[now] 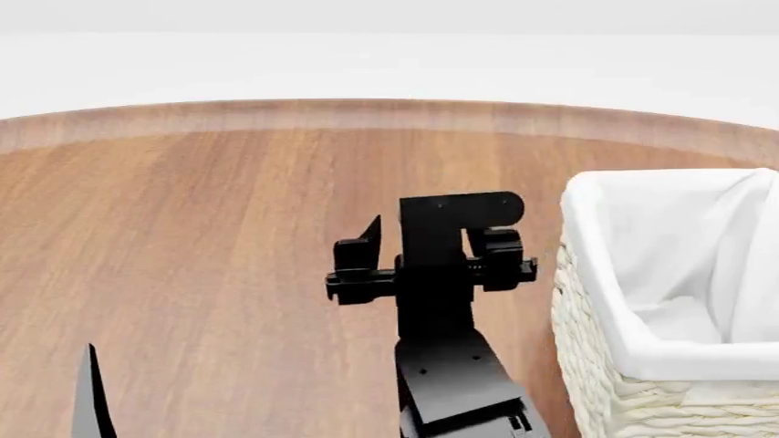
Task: Pick up the cream cheese box, and put it in the basket.
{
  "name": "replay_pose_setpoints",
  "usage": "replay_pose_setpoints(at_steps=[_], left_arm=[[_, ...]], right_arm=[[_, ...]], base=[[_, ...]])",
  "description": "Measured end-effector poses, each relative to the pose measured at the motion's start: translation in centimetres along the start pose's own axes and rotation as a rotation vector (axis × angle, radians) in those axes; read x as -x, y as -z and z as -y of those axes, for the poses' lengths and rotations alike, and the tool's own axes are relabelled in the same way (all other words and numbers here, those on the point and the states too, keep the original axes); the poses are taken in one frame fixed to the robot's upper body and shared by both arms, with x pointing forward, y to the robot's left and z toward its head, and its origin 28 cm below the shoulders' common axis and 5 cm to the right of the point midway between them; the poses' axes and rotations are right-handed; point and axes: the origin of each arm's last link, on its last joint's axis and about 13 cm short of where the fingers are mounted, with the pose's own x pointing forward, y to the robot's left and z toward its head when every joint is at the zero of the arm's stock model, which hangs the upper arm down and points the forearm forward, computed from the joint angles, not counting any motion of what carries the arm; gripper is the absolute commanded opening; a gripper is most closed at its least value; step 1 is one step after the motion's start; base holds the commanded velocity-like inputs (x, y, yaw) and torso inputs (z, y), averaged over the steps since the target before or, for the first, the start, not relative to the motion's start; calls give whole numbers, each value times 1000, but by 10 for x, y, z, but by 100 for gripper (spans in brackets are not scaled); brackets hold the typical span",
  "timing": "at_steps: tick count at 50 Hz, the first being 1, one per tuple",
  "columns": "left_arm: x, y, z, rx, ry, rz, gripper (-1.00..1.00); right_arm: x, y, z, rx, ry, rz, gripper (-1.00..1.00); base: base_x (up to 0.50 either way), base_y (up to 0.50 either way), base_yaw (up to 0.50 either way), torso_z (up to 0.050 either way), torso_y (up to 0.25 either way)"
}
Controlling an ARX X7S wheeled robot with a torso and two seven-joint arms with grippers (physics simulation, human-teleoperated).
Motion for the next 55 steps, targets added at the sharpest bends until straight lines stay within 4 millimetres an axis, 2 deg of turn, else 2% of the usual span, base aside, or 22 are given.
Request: replay_pose_setpoints(at_steps=[11,19,50,55], left_arm=[[1,1,0,27,12,-10,100],[2,2,0,40,18,-15,100],[3,3,-1,68,41,-20,100],[3,3,-1,67,45,-20,100]], right_arm=[[4,38,2,15,-8,-106,100],[9,57,9,28,16,-154,100],[27,92,18,43,47,-237,100],[29,96,18,44,48,-247,100]], base=[[0,0,0,0,0],[0,0,0,0,0],[0,0,0,0,0],[0,0,0,0,-173]])
